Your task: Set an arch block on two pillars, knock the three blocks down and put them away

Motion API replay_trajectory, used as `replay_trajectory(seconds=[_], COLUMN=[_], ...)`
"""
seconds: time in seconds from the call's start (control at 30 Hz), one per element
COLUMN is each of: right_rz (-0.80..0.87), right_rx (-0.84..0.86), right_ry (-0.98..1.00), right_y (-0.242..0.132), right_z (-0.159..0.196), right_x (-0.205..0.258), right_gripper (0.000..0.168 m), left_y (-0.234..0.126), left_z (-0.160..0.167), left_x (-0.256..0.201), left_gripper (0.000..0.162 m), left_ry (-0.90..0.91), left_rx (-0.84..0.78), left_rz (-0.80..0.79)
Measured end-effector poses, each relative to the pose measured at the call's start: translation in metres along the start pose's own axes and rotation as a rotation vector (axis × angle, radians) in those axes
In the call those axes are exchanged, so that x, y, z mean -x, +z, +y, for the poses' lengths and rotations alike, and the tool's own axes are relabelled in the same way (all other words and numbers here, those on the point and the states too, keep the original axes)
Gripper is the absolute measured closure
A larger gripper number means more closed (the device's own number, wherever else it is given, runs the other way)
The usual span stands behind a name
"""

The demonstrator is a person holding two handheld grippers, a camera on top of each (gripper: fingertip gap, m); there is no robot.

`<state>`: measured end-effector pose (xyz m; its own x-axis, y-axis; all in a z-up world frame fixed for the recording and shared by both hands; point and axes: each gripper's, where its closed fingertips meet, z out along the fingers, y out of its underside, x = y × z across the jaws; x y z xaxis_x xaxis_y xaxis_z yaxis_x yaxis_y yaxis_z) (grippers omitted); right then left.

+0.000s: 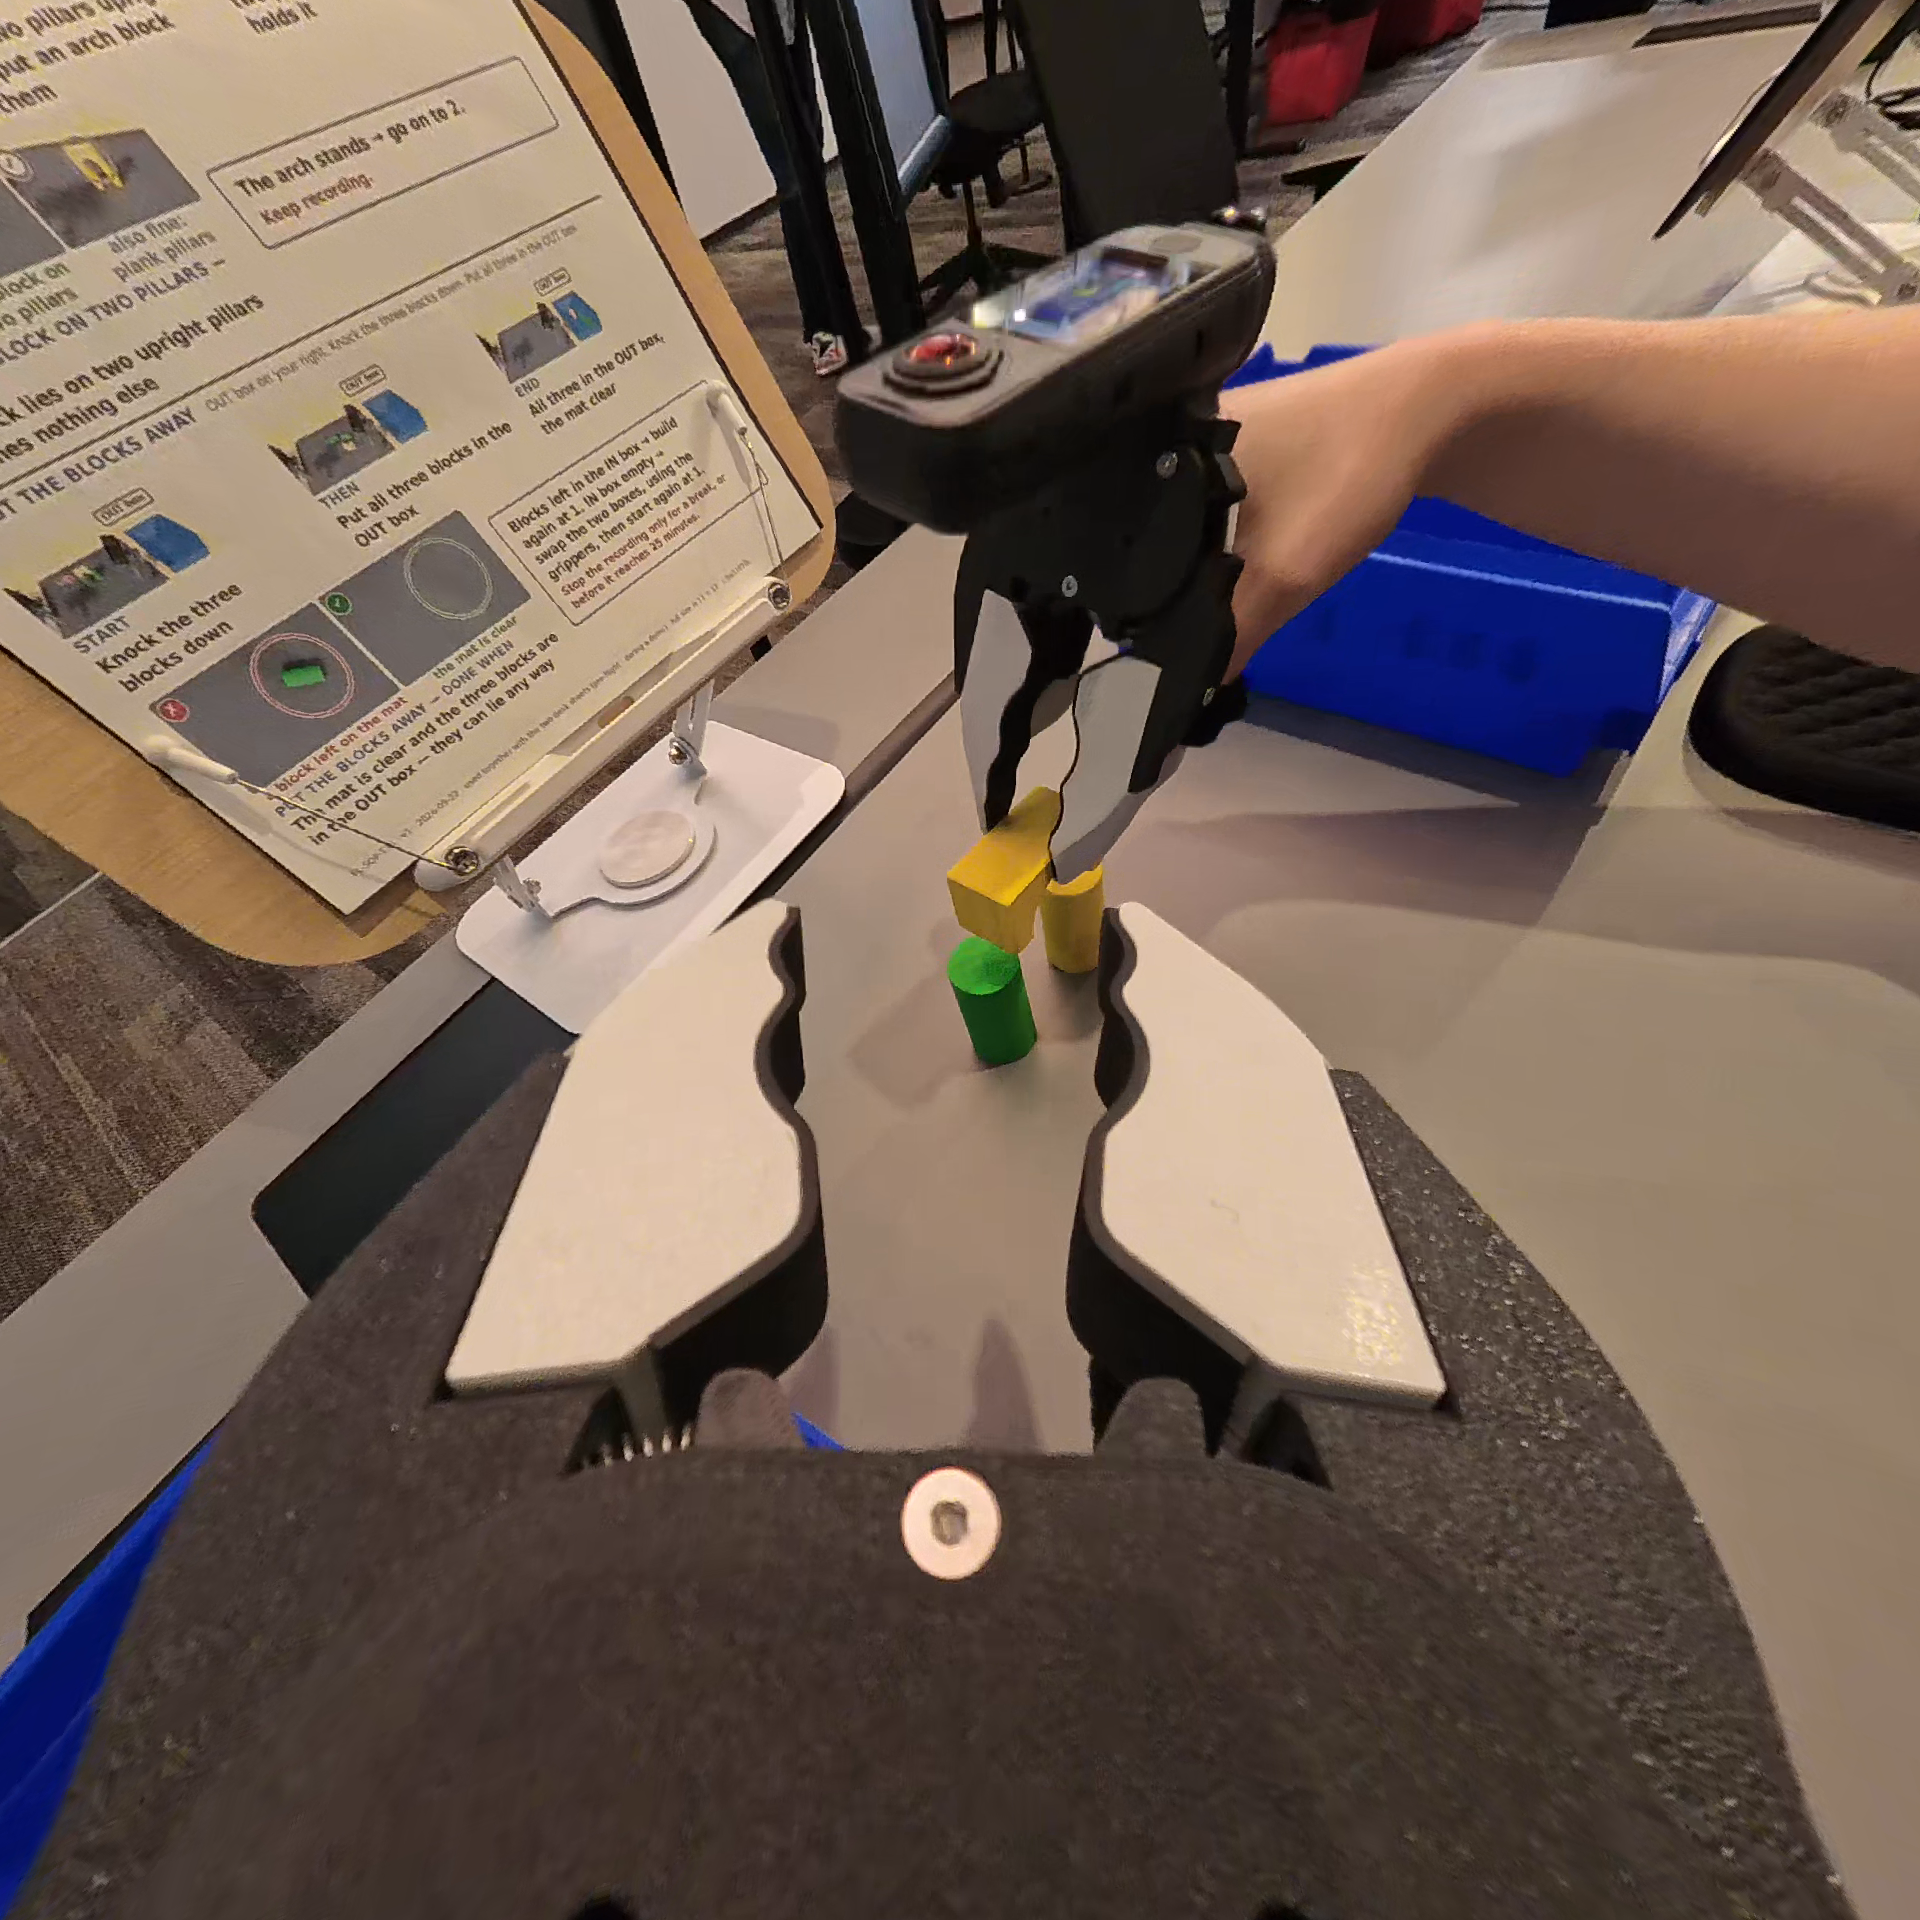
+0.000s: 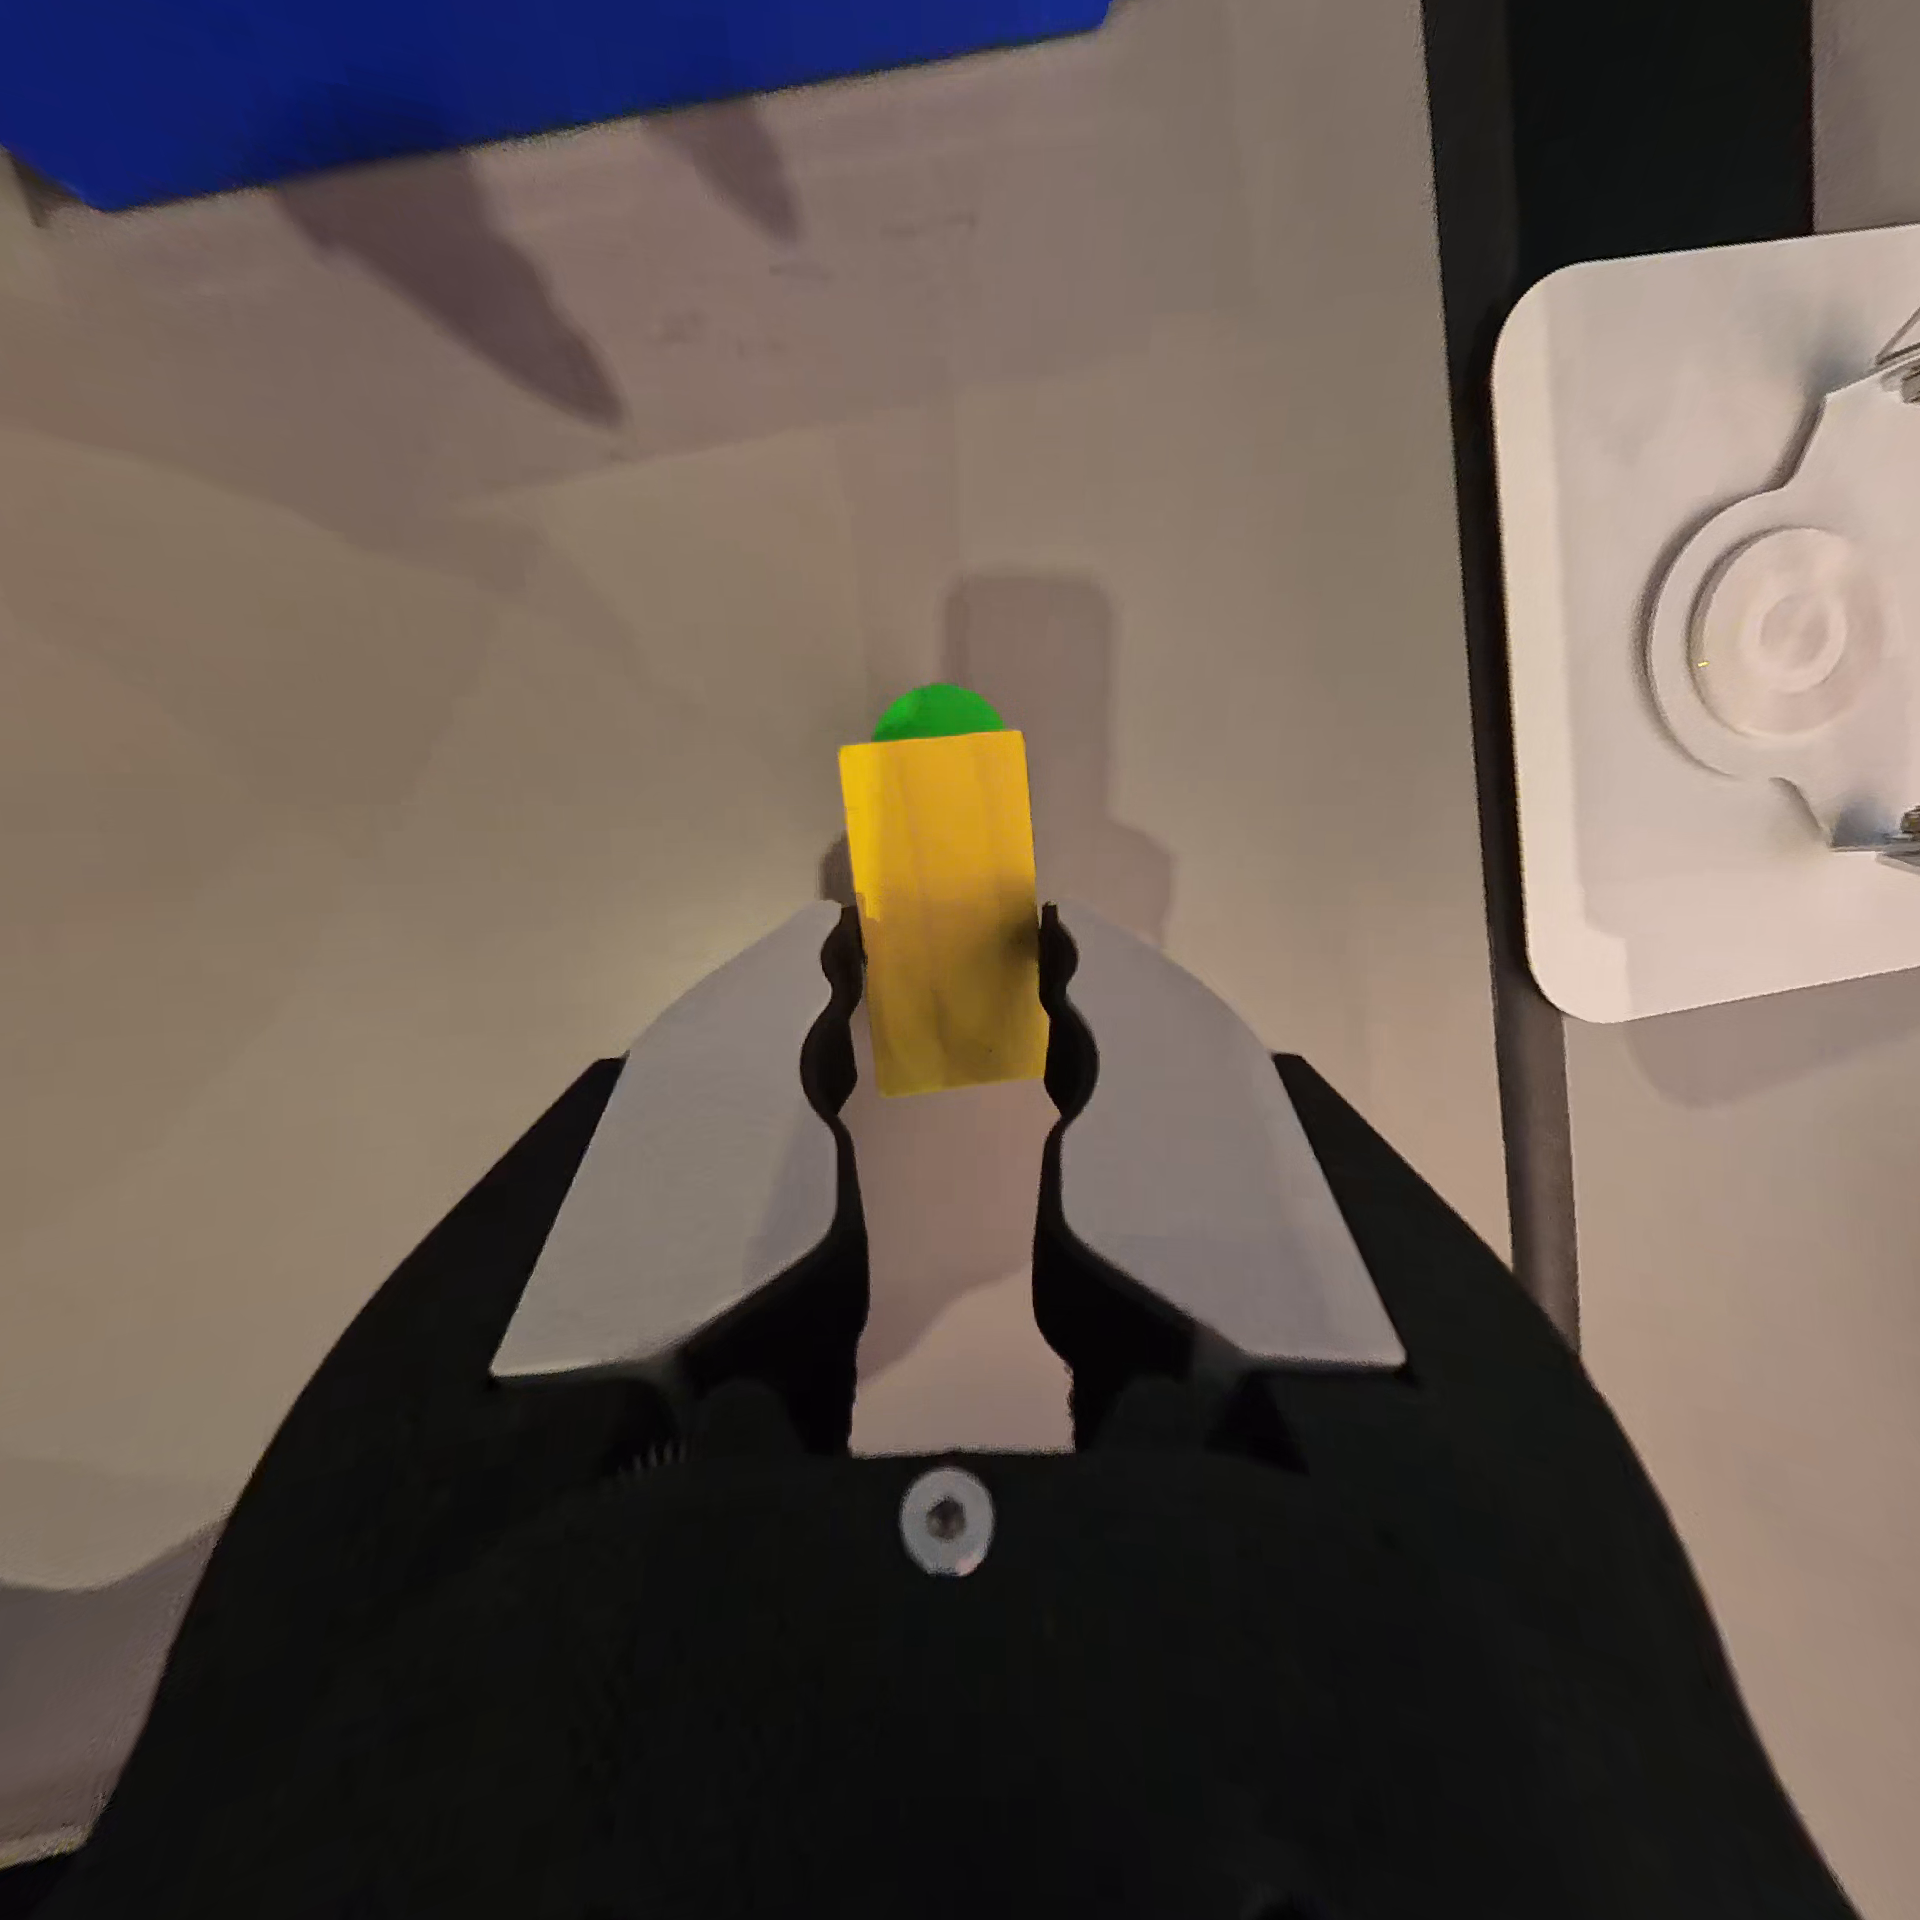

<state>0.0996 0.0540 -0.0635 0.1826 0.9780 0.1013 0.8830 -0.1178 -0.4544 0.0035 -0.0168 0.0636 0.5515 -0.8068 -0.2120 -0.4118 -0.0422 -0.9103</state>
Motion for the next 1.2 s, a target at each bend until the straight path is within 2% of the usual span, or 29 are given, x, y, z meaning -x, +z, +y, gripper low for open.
replay_trajectory(seconds=[0.5,0.57,0.63,0.77,0.83,0.87,0.93,1.0,1.1,1.2], right_rz=[0.038,0.049,0.080,0.072,0.064,0.053,0.067,0.122,0.155,0.143], right_rx=[0.006,0.003,-0.017,-0.164,-0.169,-0.158,-0.107,0.005,0.191,0.282], right_ry=[-0.011,-0.003,-0.010,0.019,0.113,0.173,0.328,0.474,0.600,0.676], right_y=[0.018,0.017,0.009,-0.028,-0.042,-0.044,-0.042,-0.030,-0.004,0.019], right_z=[0.003,0.004,0.003,-0.002,0.011,0.021,0.044,0.075,0.117,0.136], right_x=[-0.004,-0.005,-0.008,-0.013,-0.030,-0.039,-0.063,-0.082,-0.087,-0.079], right_gripper=[0.134,0.129,0.115,0.113,0.118,0.130,0.167,0.167,0.167,0.167], left_y=[0.005,0.006,0.005,-0.001,-0.007,-0.010,-0.017,-0.023,-0.028,-0.030], left_z=[0.006,0.007,0.008,0.002,-0.004,-0.007,-0.012,-0.014,-0.011,-0.011], left_x=[0.001,0.002,0.003,0.005,0.008,0.010,0.015,0.024,0.035,0.038], left_gripper=[0.107,0.106,0.103,0.103,0.103,0.103,0.103,0.106,0.107,0.107], left_ry=[0.007,0.012,0.023,0.027,0.022,0.019,0.012,0.012,0.011,-0.016], left_rx=[0.030,0.040,0.050,0.026,-0.003,-0.018,-0.044,-0.054,-0.042,-0.045], left_rz=[-0.010,-0.021,-0.037,-0.047,-0.060,-0.070,-0.099,-0.151,-0.214,-0.214])
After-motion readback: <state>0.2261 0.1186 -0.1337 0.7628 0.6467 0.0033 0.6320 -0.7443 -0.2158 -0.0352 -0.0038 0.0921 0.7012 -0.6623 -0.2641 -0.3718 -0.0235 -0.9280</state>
